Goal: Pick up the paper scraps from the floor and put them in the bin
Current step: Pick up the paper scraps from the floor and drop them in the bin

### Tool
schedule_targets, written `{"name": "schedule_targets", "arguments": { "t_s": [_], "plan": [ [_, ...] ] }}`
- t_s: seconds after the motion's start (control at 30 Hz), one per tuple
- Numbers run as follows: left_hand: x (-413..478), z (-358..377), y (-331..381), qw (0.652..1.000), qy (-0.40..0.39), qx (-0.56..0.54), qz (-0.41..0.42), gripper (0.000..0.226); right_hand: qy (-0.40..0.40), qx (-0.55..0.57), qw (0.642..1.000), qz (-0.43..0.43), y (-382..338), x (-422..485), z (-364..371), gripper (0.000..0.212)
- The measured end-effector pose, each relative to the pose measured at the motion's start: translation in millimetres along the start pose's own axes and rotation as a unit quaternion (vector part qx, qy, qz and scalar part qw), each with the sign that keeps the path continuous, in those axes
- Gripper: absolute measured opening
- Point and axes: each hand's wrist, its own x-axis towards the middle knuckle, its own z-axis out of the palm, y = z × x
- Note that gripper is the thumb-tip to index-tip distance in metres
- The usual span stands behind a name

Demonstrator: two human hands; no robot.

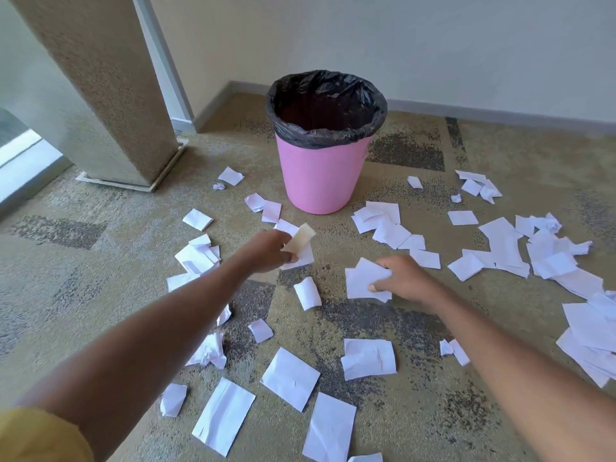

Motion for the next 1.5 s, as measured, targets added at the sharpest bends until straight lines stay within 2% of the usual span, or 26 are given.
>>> {"name": "schedule_targets", "arguments": {
  "t_s": [0.13,0.27,0.37,0.47,0.57,0.7,0.83,0.93,1.03,1.13,1.2,1.3,1.5],
  "plan": [
    [12.3,-34.5,16.6,0.982,0.031,-0.188,-0.020,0.024,0.072,0.188,0.979,0.002,-42.5,-0.3,-23.6,0.023],
    [17.9,-70.2,44.3,0.906,0.057,-0.418,-0.024,0.028,0.130,0.334,0.933,-0.029,-97.5,-5.5,-54.4,0.023],
    [23.8,-102.7,69.1,0.852,0.078,-0.518,-0.015,0.025,0.157,0.388,0.905,-0.077,-136.6,-7.4,-79.3,0.023],
    [32.8,-134.2,90.7,0.807,0.109,-0.581,-0.011,0.022,0.180,0.450,0.869,-0.100,-172.4,-4.8,-103.4,0.025],
    [46.3,-154.6,104.1,0.775,0.151,-0.613,-0.028,0.022,0.181,0.512,0.834,-0.096,-200.7,9.3,-120.9,0.018],
    [62.7,-167.9,109.4,0.744,0.146,-0.651,-0.050,0.030,0.148,0.576,0.799,-0.091,-222.1,39.3,-137.9,0.018],
    [70.8,-177.1,105.3,0.725,0.130,-0.674,-0.061,0.051,0.107,0.606,0.785,-0.076,-231.8,62.4,-139.2,0.011],
    [74.4,-178.3,97.5,0.702,0.117,-0.700,-0.058,0.072,0.093,0.617,0.778,-0.069,-229.9,73.9,-134.2,0.023],
    [74.7,-175.7,92.2,0.700,0.115,-0.703,-0.055,0.066,0.098,0.632,0.766,-0.062,-223.0,80.6,-130.5,0.043],
    [71.9,-170.3,87.5,0.718,0.127,-0.683,-0.052,0.048,0.115,0.625,0.770,-0.062,-217.3,78.4,-126.5,0.033],
    [68.1,-164.1,84.1,0.739,0.133,-0.658,-0.053,0.036,0.121,0.618,0.774,-0.064,-214.0,72.3,-121.8,0.022],
    [61.9,-148.9,81.3,0.773,0.132,-0.618,-0.058,0.025,0.131,0.605,0.783,-0.061,-207.2,64.0,-111.0,0.023],
    [50.5,-97.0,71.3,0.847,0.055,-0.522,-0.088,0.025,0.124,0.573,0.810,-0.030,-182.8,49.4,-71.6,0.013]
  ]
}}
